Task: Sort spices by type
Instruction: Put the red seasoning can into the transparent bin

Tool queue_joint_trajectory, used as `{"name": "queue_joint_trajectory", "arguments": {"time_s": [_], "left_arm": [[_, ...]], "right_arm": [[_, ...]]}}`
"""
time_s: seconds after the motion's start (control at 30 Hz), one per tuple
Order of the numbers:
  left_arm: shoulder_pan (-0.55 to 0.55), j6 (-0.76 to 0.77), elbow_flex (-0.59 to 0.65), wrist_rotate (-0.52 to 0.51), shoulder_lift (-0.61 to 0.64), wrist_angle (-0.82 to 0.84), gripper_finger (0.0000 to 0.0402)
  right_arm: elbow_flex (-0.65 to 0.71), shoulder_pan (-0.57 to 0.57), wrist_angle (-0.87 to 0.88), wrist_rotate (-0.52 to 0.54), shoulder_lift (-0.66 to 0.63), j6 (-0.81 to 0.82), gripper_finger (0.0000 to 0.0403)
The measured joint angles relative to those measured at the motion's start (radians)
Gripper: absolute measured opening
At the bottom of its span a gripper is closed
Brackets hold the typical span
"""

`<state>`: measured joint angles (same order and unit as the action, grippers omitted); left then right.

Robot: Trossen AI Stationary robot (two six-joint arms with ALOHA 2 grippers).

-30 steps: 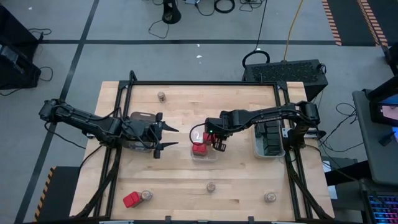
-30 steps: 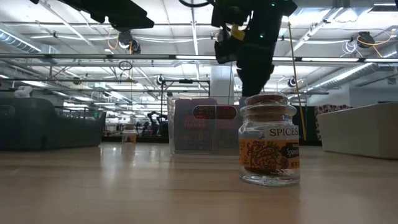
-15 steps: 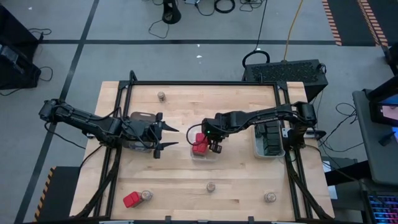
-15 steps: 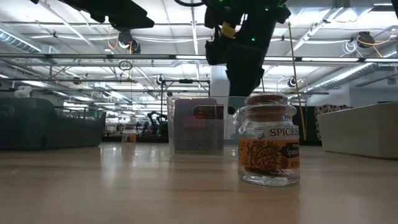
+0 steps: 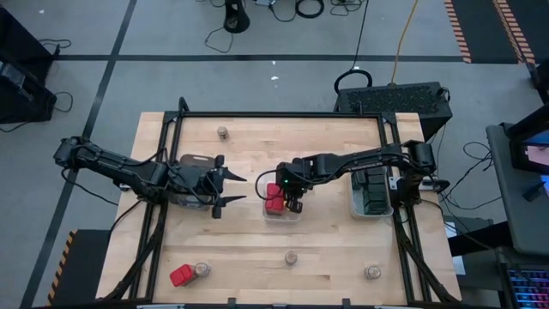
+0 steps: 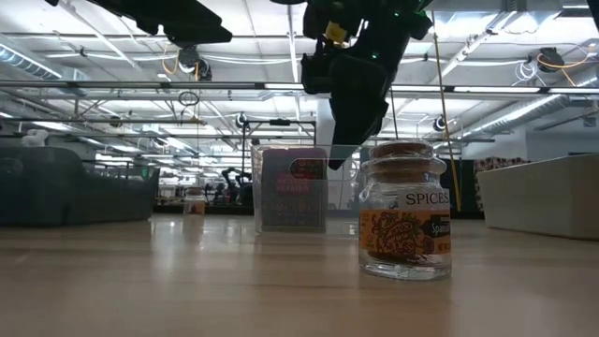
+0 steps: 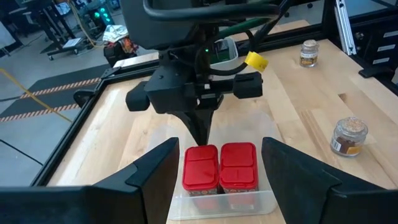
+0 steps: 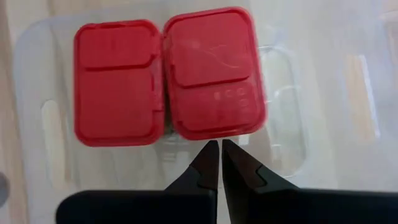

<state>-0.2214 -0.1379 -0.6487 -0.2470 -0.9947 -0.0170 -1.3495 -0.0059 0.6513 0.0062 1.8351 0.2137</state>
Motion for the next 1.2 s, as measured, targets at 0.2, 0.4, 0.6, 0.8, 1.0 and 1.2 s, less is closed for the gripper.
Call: {"name": "queue_joint_trajectory", "arguments": {"time_s": [0.2, 0.4, 0.6, 0.8, 1.0, 1.2], "left_arm": [[0.0, 0.0, 0.0, 0.0, 0.0, 0.0, 0.0235], [0.0, 0.0, 0.0, 0.0, 0.0, 0.0, 0.0235], [0.0, 0.005, 0.0, 0.0, 0.0, 0.002, 0.0235], [-0.008, 0.092, 0.0, 0.03, 0.0, 0.0, 0.0235], [-0.08, 0.208, -0.01, 0.057, 0.0, 0.038, 0.0235], [-0.232, 0.429, -0.103, 0.046, 0.001, 0.228, 0.0235]], "right_arm": [[0.0, 0.001, 0.0, -0.013, 0.0, 0.003, 0.0], [-0.001, 0.001, 0.024, -0.011, -0.006, -0.015, 0.0], [-0.002, 0.008, 0.03, -0.001, -0.076, -0.02, 0.0], [-0.002, 0.086, 0.049, 0.062, -0.187, -0.041, 0.0], [-0.002, 0.244, 0.035, 0.169, -0.279, -0.066, 0.0], [0.001, 0.388, -0.05, 0.208, -0.285, -0.137, 0.0]]}}
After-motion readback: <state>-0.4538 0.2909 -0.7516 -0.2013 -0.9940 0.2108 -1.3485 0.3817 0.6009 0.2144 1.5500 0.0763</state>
